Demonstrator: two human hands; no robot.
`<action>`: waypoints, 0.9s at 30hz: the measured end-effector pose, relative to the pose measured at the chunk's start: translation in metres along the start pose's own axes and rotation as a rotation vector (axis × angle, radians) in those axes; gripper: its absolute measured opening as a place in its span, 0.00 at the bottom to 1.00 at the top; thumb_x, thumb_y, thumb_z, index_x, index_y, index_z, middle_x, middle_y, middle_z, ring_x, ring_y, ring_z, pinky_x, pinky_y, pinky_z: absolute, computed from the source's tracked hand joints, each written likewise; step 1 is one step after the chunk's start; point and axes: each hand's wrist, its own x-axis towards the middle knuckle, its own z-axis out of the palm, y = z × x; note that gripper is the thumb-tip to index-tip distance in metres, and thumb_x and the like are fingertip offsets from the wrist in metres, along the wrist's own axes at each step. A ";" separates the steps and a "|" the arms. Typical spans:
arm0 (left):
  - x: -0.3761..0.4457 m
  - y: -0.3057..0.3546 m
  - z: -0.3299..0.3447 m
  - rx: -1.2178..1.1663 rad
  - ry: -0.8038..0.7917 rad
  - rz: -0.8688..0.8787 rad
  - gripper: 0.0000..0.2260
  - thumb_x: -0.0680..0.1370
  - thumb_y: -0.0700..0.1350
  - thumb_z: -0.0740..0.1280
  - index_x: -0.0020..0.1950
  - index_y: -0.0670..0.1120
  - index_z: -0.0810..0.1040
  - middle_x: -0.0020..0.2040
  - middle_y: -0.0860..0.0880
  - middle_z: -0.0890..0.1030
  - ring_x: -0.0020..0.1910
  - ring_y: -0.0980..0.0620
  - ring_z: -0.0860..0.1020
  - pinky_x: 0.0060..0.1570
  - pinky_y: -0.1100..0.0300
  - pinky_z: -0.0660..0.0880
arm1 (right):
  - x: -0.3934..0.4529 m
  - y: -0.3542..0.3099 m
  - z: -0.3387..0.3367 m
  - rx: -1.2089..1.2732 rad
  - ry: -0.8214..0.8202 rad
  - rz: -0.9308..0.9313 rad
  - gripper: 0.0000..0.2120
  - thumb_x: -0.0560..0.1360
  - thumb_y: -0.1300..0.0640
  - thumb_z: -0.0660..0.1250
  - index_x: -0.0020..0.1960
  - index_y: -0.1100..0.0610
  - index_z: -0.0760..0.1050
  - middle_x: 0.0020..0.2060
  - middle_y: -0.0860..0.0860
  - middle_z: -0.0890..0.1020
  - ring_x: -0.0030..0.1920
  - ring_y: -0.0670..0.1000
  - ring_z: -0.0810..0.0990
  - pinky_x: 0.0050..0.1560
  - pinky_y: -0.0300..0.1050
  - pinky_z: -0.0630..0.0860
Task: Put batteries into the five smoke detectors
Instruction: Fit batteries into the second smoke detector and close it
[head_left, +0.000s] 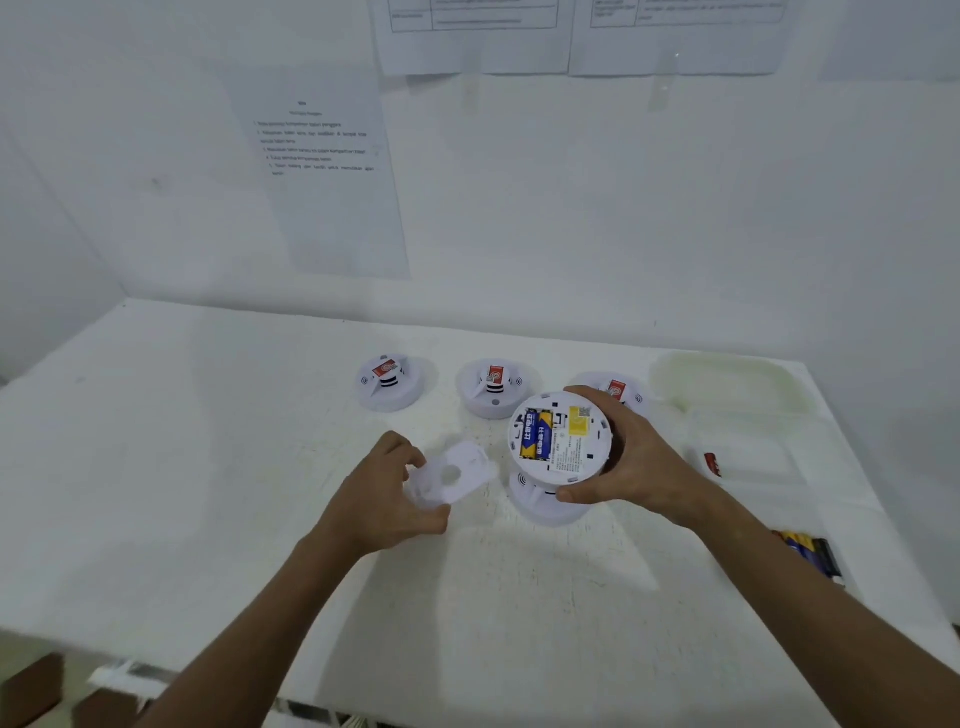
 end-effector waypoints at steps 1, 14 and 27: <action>0.000 -0.002 0.002 0.038 -0.035 0.003 0.25 0.57 0.62 0.73 0.47 0.49 0.75 0.47 0.56 0.71 0.42 0.56 0.74 0.36 0.61 0.76 | 0.001 0.000 0.001 -0.004 -0.002 0.002 0.42 0.60 0.70 0.82 0.67 0.47 0.69 0.56 0.38 0.80 0.60 0.41 0.78 0.50 0.38 0.80; 0.015 -0.025 0.005 0.062 -0.241 0.070 0.23 0.62 0.59 0.77 0.46 0.43 0.79 0.45 0.49 0.75 0.45 0.58 0.69 0.43 0.64 0.69 | 0.012 -0.010 0.045 -0.044 -0.008 -0.014 0.44 0.57 0.61 0.83 0.69 0.50 0.68 0.59 0.41 0.80 0.62 0.45 0.77 0.55 0.38 0.79; 0.037 0.055 -0.061 -0.131 -0.189 0.268 0.19 0.73 0.51 0.72 0.63 0.56 0.75 0.57 0.58 0.77 0.47 0.61 0.79 0.41 0.66 0.78 | 0.015 -0.012 0.044 -0.040 0.028 -0.028 0.45 0.58 0.63 0.84 0.70 0.50 0.68 0.59 0.40 0.79 0.63 0.46 0.77 0.56 0.40 0.80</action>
